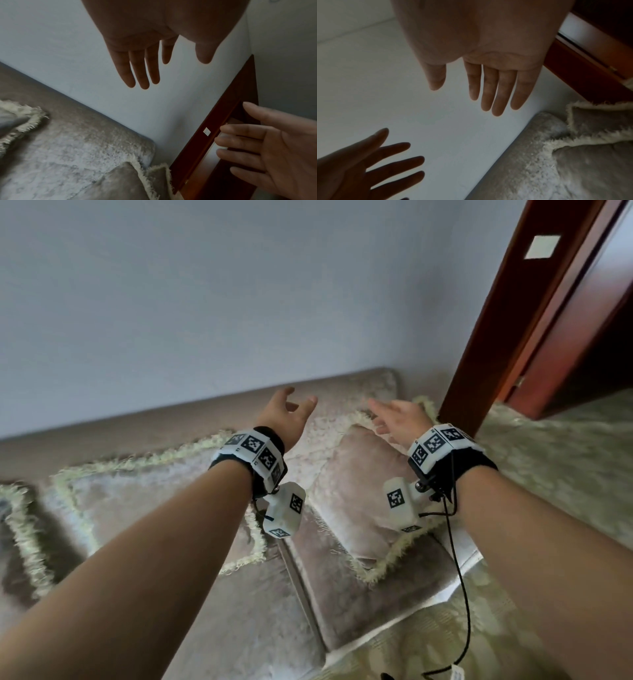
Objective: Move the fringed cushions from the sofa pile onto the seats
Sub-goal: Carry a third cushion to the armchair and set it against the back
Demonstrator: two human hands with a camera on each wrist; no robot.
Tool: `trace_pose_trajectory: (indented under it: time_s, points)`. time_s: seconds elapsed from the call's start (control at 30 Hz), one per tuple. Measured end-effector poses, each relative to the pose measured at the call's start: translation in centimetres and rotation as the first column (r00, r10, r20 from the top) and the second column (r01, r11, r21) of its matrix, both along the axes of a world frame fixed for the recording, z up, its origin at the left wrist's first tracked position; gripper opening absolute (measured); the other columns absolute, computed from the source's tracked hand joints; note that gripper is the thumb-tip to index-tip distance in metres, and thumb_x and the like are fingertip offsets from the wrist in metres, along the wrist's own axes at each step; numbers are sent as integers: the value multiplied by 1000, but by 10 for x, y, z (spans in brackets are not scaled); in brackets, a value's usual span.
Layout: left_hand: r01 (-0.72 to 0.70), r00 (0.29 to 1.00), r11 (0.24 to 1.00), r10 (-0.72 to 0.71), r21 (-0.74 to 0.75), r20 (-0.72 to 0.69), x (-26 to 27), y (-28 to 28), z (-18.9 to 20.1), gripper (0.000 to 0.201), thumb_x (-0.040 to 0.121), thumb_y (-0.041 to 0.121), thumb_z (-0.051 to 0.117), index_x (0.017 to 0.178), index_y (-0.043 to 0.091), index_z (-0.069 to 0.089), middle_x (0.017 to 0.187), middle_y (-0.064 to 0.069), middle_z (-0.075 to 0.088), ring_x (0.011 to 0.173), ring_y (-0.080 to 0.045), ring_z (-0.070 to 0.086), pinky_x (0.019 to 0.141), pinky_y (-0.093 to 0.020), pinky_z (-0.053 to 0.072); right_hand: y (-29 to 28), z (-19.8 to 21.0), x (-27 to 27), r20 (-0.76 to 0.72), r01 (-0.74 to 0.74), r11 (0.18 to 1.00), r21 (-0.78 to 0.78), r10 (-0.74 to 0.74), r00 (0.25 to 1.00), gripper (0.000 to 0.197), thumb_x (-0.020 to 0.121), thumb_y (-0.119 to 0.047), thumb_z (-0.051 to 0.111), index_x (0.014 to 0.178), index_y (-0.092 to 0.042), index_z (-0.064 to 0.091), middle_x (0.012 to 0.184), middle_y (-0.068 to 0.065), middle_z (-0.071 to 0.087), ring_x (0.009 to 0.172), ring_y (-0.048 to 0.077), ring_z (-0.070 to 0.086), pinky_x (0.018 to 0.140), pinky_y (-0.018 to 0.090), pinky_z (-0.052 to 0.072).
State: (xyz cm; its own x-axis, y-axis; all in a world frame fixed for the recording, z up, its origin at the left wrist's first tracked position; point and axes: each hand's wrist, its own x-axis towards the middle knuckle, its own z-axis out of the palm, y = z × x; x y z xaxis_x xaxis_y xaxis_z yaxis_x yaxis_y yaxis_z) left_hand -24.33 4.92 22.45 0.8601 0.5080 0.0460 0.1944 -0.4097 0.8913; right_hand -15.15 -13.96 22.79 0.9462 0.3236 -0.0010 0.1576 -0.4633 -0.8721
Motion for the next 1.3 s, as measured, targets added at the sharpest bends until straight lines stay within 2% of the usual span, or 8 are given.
trace_pose_trajectory:
  time_s: [0.2,0.47,0.57,0.7,0.87,1.0,1.17,1.3]
  points:
    - [4,999,999,-6,-47,-36,110,-68,-23,63,104,48,54,156,16,37,143,-9,59,121,-25,59,94,-34,44,-64,-21,107,30,51,995,-86,-49,998,68,65,-80,48,81,-17,69,85,4,73,84,24,70,87,46,54]
    - [-104,988,992,95,-68,-118,196,-80,-47,65,105,50,50,157,14,35,145,-10,58,127,-28,60,91,-34,46,-69,-38,206,-28,-27,991,-127,24,999,56,81,-65,56,95,-13,72,94,13,69,94,31,66,91,51,50]
    - [-154,980,984,142,-85,-139,218,-68,-54,64,105,49,49,157,14,34,146,-10,57,128,-27,59,90,-33,44,-54,-42,235,-56,-77,987,-140,69,996,50,92,-45,57,112,-1,66,101,18,70,98,34,65,89,42,49]
    - [-173,976,980,158,-96,-152,258,-50,-70,64,105,49,50,157,13,35,146,-10,57,114,-19,57,90,-31,44,-32,-49,273,-55,-101,982,-163,93,994,53,93,-39,57,117,9,61,117,26,64,110,41,59,94,47,48]
    - [-168,975,974,142,-151,-170,323,-30,-89,67,104,53,50,156,15,36,147,-10,57,128,-27,60,104,-41,48,-27,-61,327,-73,-87,968,-233,72,995,41,92,-40,58,117,-9,64,115,6,67,106,25,62,91,35,47]
    - [-223,957,956,178,-192,-227,351,-21,-118,67,104,52,52,156,13,37,146,-11,58,128,-28,60,99,-39,48,-17,-84,376,-93,-135,928,-346,109,990,44,95,-36,56,127,-7,61,129,8,62,118,26,57,101,38,44]
    - [-346,904,913,262,-215,-339,373,-10,-160,67,105,52,49,157,13,36,151,-12,53,136,-31,54,108,-43,45,15,-133,423,-167,-275,869,-410,225,960,35,94,-40,53,112,-13,66,111,0,65,107,23,56,78,24,39]
    - [-488,829,842,365,-229,-424,374,-12,-214,67,105,52,49,158,14,33,150,-11,53,136,-31,53,104,-40,44,43,-182,441,-323,-388,842,-376,273,906,68,83,-52,62,137,-10,55,137,10,57,121,30,56,103,40,44]
